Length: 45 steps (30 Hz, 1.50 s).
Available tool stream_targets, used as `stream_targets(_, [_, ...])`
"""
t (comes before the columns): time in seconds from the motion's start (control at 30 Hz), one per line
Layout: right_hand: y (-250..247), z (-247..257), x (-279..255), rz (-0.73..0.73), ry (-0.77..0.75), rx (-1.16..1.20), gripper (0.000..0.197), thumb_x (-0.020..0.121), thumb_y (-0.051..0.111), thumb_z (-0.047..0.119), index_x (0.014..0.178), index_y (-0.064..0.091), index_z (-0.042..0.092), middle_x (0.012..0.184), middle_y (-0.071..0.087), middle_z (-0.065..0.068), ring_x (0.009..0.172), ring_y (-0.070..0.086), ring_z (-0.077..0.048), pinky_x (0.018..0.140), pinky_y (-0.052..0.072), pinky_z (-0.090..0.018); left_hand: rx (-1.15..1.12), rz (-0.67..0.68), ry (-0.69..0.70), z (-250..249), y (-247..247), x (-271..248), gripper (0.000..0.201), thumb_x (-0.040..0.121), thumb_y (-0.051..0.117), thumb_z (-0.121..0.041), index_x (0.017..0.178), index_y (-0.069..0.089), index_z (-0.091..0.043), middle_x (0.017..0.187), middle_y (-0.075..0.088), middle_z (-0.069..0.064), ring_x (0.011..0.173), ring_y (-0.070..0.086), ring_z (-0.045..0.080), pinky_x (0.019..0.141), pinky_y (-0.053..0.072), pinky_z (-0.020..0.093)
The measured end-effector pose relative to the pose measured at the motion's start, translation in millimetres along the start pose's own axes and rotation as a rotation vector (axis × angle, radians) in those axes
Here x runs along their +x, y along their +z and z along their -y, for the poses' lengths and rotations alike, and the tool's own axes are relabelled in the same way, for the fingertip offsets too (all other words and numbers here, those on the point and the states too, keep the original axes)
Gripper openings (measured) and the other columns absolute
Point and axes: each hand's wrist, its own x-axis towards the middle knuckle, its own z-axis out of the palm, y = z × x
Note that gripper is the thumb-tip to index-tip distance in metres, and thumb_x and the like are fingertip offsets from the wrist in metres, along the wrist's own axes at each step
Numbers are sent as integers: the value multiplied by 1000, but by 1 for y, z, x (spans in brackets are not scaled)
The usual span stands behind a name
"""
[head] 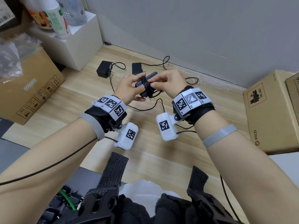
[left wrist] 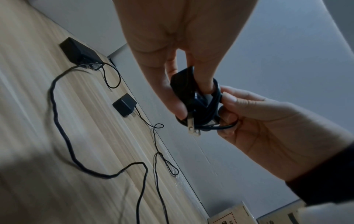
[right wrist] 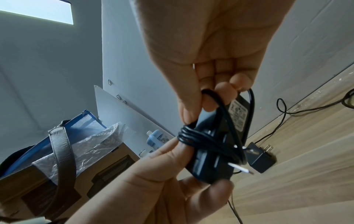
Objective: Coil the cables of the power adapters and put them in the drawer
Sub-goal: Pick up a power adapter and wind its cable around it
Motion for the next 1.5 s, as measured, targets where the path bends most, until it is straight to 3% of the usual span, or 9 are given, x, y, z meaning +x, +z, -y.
stream_targets(0.17, [2,-2,-2,-48,-12,-46,13,80,69,13,93,73,16,64,60,11,56,52,-2,63,45,-16,6,-123,65,-3,9,-5,33,87,57,-1,113,44,-16,95,45,-7,74,59,10,55,58,29])
stream_targets(0.27, [2,-3,-2,-87,-12,-75,5,80,70,17,83,68,21,57,57,8,44,53,0,50,40,-8,15,-144,100,-3,12,-4,26,87,59,-4,96,43,-22,95,50,-5,73,61,13,51,56,25])
stream_targets(0.43, [4,-5,-1,-117,29,-31,22,75,75,16,67,55,20,55,59,3,44,57,-6,46,44,-15,48,-94,130,-7,11,-4,31,87,59,-5,86,45,-32,99,55,0,75,63,20,50,55,25])
stream_targets(0.6, [5,-4,-1,-42,58,61,7,83,65,2,89,65,4,64,61,-1,53,58,-10,63,54,-25,45,-100,130,-6,7,-3,31,88,56,-3,87,44,-32,103,53,1,87,60,22,53,56,27])
stream_targets(0.7, [8,0,-2,-59,73,23,14,87,57,0,99,65,1,68,59,1,52,56,-5,55,51,-15,53,-91,127,-6,7,-2,32,89,55,-3,89,47,-34,109,51,8,86,62,24,54,56,27])
stream_targets(0.8, [9,3,1,-107,117,-33,14,87,59,4,85,66,15,68,58,2,45,53,-3,47,42,-13,61,-68,121,-3,11,-1,32,90,52,-1,90,50,-33,110,51,7,86,62,25,52,55,24])
stream_targets(0.97, [13,4,-1,-209,143,-33,27,85,63,12,65,55,27,61,61,1,47,58,-11,54,49,-20,70,-62,96,-1,16,-1,22,91,52,-2,103,49,-21,107,48,6,75,60,19,49,54,22])
stream_targets(1.2, [9,6,-6,-210,121,25,26,84,60,4,71,50,25,59,60,0,54,62,-18,68,58,-39,121,-83,119,-2,9,-3,32,87,56,-2,82,42,-31,83,54,-4,67,58,19,50,51,29])
stream_targets(1.5, [13,11,-12,-182,37,-124,20,88,49,14,86,58,32,68,68,3,68,68,-17,77,56,-42,174,-51,136,-1,1,-2,30,88,54,-1,83,40,-27,88,54,-4,64,55,19,46,49,23])
